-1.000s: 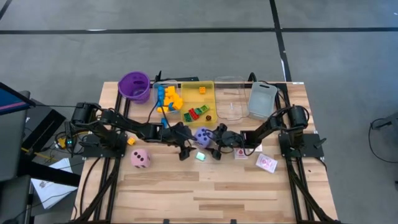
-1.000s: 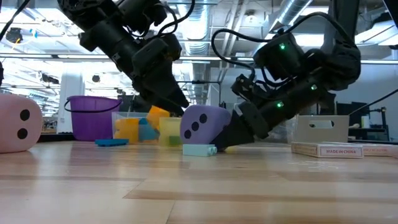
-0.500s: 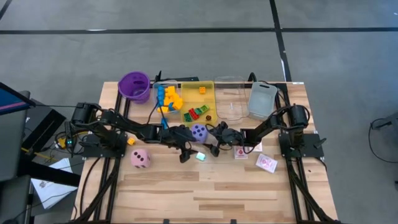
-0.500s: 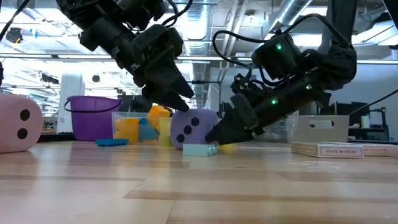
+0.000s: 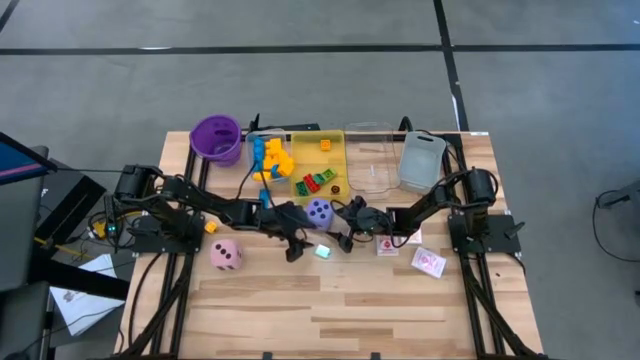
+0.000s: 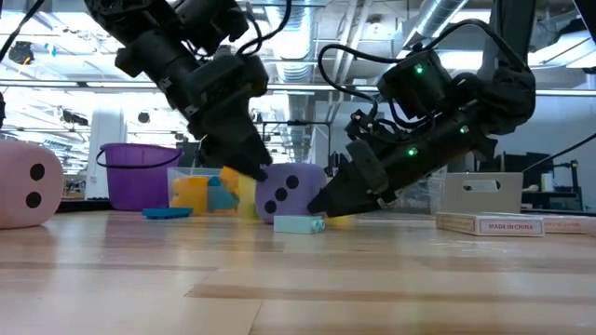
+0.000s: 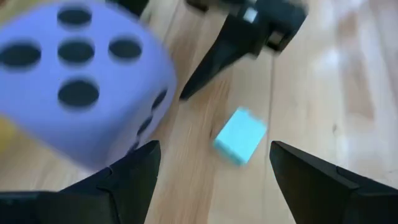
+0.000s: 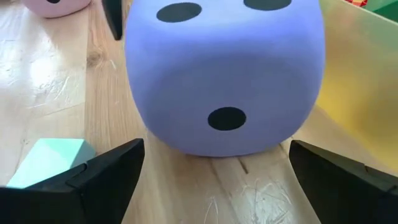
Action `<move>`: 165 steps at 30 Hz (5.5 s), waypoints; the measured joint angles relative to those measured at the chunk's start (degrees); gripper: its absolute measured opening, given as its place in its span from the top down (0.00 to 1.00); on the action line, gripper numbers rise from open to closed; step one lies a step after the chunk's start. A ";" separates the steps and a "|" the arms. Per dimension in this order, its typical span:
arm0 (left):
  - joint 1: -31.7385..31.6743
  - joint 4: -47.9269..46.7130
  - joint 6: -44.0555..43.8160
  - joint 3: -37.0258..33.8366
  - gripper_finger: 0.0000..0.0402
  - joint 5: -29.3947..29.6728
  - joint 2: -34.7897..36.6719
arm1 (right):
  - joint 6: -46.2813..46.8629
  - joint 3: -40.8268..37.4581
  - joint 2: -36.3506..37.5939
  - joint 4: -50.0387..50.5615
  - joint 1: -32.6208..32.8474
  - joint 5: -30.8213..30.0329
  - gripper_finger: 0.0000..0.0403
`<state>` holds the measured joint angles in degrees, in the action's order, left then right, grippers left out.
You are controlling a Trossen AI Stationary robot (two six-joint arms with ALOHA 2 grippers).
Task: Pick & Place Toys
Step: Put the violet dice into the right transparent bin, then put the pink dice into the right transparent bin
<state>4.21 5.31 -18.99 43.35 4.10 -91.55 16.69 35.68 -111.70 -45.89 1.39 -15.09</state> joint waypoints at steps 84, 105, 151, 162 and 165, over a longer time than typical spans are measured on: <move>-6.82 -4.32 0.77 -0.02 0.26 -1.01 -0.02 | 6.93 7.02 -0.20 6.04 -0.28 1.73 0.02; -11.64 -27.45 3.75 0.00 0.26 -0.44 20.84 | 7.35 7.14 3.66 4.31 -0.28 5.72 0.10; -14.99 -25.36 -6.24 -0.04 0.26 6.47 23.70 | 13.10 26.32 31.50 81.88 -20.98 -24.74 0.01; -14.99 -18.98 -6.79 -0.04 0.26 6.49 24.85 | 14.29 26.29 31.85 80.03 -15.36 -16.81 0.01; -14.99 -15.39 -6.79 -0.04 0.26 6.51 24.85 | 14.21 26.29 31.82 76.18 -12.41 -16.63 0.01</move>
<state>-10.79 -10.07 -25.78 43.31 10.61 -66.70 30.89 61.98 -79.88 30.29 -11.03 -31.73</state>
